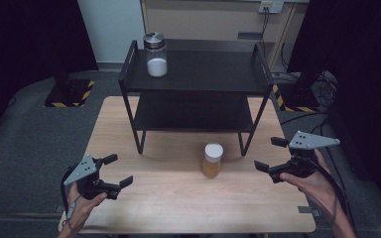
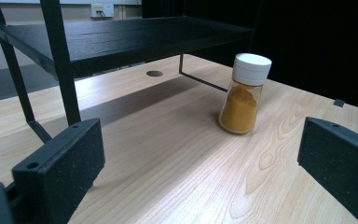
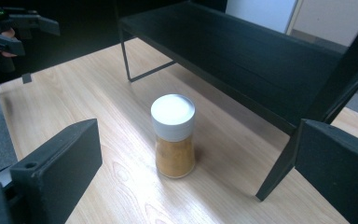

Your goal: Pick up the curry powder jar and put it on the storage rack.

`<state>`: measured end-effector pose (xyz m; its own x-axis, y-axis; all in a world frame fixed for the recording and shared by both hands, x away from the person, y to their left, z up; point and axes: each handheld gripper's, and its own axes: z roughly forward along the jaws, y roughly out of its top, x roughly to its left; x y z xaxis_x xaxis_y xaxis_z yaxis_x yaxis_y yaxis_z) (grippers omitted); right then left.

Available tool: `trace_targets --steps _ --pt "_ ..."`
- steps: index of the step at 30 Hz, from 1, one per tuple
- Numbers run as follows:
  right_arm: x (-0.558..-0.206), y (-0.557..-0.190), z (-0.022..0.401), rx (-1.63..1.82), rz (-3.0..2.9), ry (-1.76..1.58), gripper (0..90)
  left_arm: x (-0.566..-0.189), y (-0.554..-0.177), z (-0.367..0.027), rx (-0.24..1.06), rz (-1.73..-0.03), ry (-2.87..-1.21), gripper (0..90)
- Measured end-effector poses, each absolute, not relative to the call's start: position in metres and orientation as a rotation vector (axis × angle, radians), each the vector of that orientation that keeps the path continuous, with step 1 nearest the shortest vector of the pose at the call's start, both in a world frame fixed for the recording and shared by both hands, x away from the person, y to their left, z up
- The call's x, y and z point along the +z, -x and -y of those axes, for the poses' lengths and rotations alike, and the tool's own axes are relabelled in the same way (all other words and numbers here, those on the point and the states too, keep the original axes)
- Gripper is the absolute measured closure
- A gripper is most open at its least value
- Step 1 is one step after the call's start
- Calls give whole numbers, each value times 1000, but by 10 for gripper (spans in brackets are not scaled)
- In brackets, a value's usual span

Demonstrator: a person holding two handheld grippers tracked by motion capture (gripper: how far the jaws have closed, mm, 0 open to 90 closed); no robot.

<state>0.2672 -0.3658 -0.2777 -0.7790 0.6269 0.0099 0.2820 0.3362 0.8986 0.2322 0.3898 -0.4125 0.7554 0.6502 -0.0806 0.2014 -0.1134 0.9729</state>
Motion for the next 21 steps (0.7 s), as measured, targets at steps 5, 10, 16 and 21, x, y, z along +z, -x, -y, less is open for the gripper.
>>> trace_targets --steps 5,10,16,21 --pt "-282 -279 357 1406 -2284 -812 15 -412 -233 -388 436 -677 -1687 0" --pt "-287 -291 350 1413 -2308 -822 14 -412 -233 -388 435 -677 -1686 0" --pt "-293 -306 339 1402 -2344 -820 13 -412 -233 -389 435 -678 -1684 0" --pt "-300 -317 327 1400 -2370 -816 14 -412 -233 -389 433 -676 -1685 0"
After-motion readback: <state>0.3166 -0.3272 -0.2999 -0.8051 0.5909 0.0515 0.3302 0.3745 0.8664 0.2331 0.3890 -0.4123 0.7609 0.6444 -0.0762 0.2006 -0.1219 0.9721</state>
